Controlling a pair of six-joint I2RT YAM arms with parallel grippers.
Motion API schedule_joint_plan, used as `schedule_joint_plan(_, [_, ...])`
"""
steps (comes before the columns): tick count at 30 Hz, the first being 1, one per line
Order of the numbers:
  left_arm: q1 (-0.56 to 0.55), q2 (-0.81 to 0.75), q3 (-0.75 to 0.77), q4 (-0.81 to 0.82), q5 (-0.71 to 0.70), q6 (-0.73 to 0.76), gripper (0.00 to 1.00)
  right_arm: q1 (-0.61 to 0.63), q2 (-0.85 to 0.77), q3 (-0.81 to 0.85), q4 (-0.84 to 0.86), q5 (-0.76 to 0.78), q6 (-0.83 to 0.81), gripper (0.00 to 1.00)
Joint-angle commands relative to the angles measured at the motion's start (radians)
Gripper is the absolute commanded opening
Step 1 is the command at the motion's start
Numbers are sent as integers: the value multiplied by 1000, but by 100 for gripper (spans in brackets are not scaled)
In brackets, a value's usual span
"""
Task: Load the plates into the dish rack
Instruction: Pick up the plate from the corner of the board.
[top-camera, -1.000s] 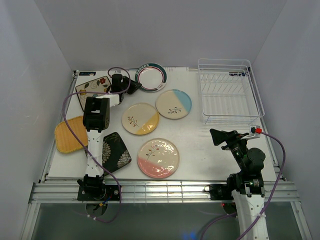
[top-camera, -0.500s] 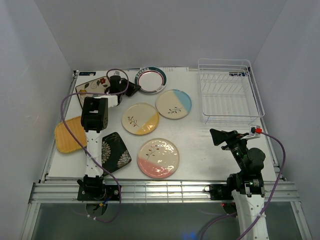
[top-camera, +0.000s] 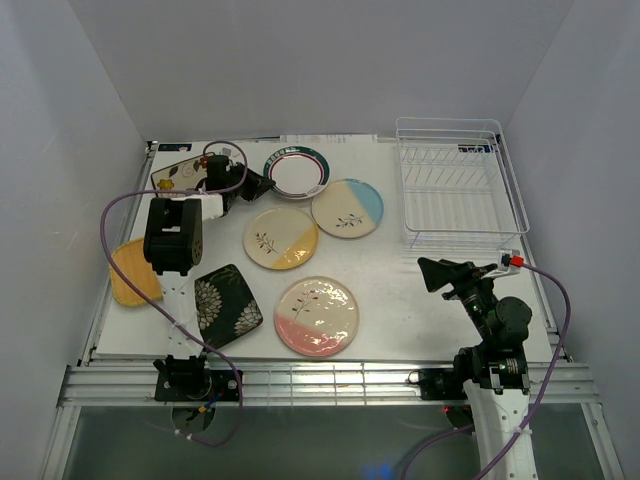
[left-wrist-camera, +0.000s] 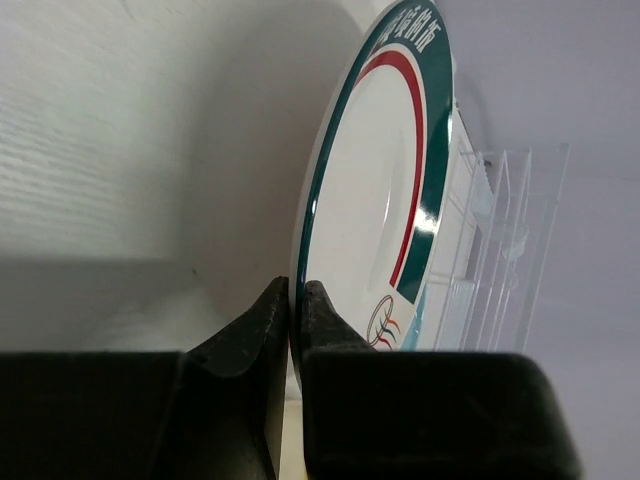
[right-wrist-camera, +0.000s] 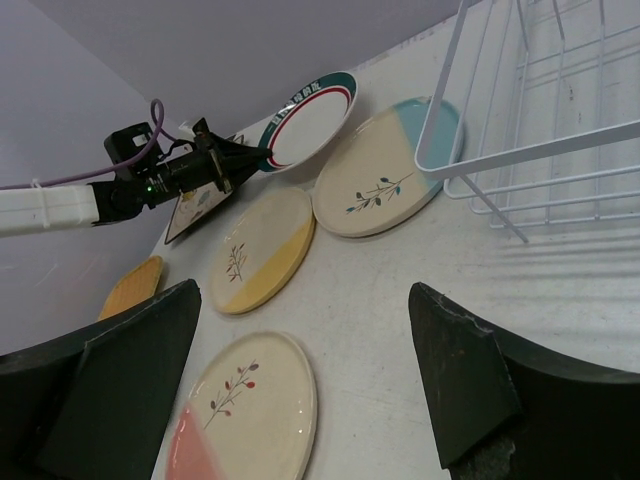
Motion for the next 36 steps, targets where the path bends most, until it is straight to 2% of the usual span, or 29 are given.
schedule_joint_plan(1, [-2,-159,-52,46,101,25,0,3,-14,31,107,-45,3,90])
schedule_joint_plan(17, [-11,-478,-301,109,241,140,0,6,96,-57,319,-83,117,90])
schedule_joint_plan(27, [-65,-603,-437,109,247,167,0,32,507,83,481,-93,86,90])
schedule_joint_plan(36, [-129,-630,-503,110,253,204,0,248,802,238,586,41,27,90])
